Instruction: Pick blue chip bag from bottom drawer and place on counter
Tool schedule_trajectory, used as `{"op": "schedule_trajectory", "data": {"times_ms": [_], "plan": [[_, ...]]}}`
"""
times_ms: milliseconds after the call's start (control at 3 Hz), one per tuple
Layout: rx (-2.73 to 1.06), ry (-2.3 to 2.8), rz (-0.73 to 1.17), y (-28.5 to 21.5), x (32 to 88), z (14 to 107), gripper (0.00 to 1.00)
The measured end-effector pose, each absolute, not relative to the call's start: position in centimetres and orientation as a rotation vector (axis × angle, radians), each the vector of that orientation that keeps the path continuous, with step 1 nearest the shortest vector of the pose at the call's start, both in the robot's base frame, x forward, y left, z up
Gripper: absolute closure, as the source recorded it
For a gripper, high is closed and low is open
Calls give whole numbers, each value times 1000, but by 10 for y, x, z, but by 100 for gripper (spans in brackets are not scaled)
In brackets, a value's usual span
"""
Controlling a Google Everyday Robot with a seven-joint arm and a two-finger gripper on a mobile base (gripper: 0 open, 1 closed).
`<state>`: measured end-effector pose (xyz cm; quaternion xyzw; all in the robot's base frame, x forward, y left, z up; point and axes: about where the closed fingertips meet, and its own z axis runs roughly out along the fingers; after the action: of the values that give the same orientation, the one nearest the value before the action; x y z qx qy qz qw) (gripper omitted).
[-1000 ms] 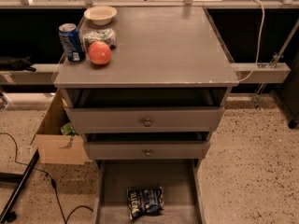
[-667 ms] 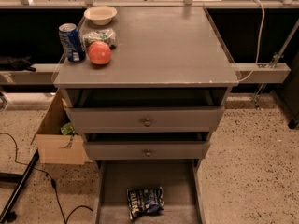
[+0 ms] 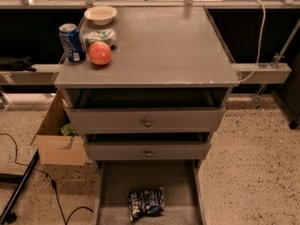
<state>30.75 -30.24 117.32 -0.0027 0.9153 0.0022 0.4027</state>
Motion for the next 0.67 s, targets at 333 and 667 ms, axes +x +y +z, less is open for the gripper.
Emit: {"op": "schedule_trajectory", "data": {"times_ms": [333,667], "plan": [[-7,2313,6,-302,308,1173,17],[-7,2313,6,-302,308,1173,30]]}}
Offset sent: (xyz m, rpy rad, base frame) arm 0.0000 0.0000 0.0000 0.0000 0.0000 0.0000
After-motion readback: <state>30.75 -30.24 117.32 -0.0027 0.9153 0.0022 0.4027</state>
